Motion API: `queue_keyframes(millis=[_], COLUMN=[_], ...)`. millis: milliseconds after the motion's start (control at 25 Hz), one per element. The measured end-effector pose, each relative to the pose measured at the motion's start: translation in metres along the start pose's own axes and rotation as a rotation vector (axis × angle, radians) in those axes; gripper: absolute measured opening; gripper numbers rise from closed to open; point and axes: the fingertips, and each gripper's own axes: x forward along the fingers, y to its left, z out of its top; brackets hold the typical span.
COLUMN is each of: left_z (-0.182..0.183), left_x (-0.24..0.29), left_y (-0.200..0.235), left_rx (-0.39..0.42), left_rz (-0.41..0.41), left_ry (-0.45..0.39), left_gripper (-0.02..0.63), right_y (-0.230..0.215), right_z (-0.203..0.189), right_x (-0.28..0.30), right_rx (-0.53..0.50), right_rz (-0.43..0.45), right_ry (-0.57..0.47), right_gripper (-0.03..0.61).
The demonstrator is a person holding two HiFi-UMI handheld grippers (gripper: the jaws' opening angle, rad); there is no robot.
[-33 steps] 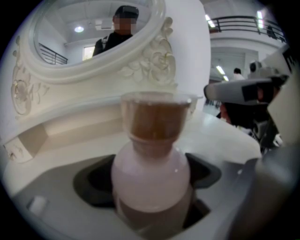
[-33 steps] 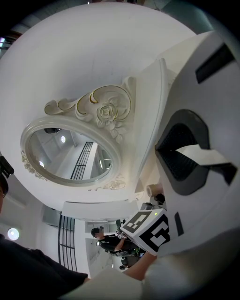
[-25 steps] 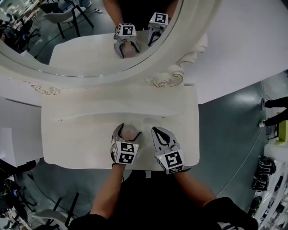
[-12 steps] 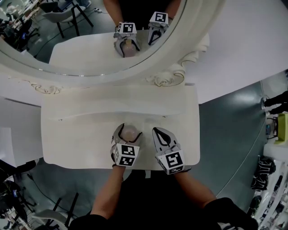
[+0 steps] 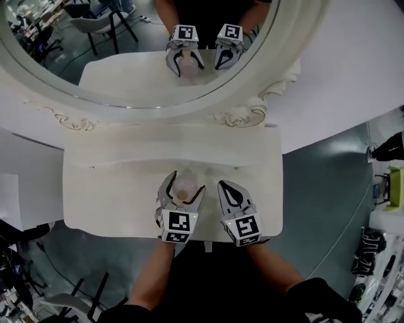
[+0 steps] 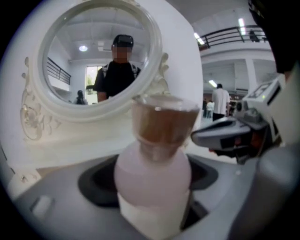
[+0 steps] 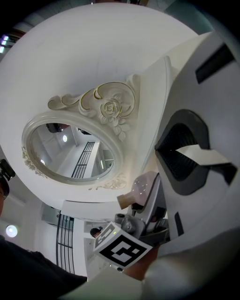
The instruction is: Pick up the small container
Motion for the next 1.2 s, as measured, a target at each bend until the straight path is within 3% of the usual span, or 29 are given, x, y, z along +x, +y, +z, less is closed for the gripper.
queue_keyframes(millis=[320, 760, 1200], left_z=[0.051, 0.091, 0.113], left_x=[-0.043, -0.09, -0.116], left_y=[0.012, 0.034, 0.038], left_rx=[0.037, 0.061, 0.069], left_rz=[0.039, 0.09, 0.098], left_ry=[-0.103, -0.216, -0.28], left_gripper=[0.405, 0.405, 0.405], right_y=[0.011, 0.036, 0.043], right_z=[0.037, 0.105, 0.138], right_x=[0.002, -0.003, -0.015], right_rx=[-0.024, -0.088, -0.158], right_rz=[-0.001, 0.001, -0.038], right_ry=[-0.069, -0.215, -0.275], right_gripper=[-0.005, -0.005, -0.005])
